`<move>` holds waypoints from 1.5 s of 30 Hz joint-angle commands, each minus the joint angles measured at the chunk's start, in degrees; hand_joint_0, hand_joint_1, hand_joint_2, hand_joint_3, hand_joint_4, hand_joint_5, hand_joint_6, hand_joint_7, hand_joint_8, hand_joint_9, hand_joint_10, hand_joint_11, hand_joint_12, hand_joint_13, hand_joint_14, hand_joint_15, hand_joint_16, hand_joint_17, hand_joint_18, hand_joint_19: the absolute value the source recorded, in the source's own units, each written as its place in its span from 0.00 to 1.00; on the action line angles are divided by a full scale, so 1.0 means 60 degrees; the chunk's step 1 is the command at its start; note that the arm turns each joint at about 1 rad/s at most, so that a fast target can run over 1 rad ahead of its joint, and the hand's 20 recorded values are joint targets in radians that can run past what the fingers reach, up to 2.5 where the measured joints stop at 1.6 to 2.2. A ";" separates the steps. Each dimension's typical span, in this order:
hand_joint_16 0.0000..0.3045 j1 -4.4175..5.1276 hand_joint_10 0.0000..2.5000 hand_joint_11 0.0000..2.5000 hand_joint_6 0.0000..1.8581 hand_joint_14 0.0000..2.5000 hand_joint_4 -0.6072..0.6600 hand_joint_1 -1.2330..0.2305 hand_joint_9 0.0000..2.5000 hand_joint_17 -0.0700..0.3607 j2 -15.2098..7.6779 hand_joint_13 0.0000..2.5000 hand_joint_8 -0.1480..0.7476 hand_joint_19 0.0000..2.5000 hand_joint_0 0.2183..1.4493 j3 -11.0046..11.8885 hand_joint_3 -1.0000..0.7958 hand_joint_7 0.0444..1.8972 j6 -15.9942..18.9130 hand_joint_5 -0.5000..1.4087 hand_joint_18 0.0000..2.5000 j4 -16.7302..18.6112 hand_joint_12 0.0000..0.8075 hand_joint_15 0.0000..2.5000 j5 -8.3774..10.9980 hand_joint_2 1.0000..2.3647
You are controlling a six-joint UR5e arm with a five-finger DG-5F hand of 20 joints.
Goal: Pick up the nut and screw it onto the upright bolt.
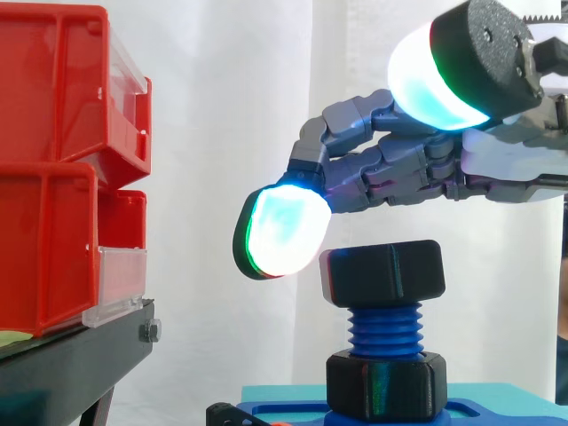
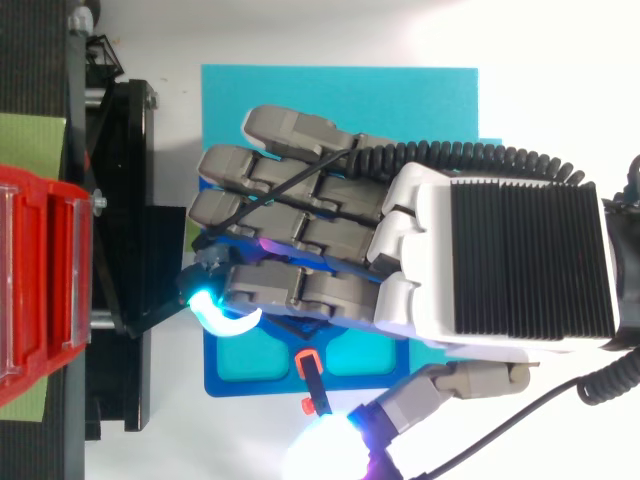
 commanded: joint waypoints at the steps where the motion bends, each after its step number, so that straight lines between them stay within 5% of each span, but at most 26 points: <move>1: 0.15 -0.0041 0.00 0.00 0.27 0.00 0.71 0.75 0.16 0.40 -0.0001 0.13 0.48 0.00 0.22 0.0000 0.28 0.50 -0.0008 0.19 0.04 -0.0088 0.45 0.00 -0.0127 0.00; 45: 0.09 -0.0700 0.00 0.00 0.27 0.00 0.68 0.71 0.25 0.30 0.0013 0.19 0.51 0.00 0.25 0.0000 0.28 0.76 -0.0096 0.24 0.09 -0.0117 0.33 0.00 -0.0786 0.00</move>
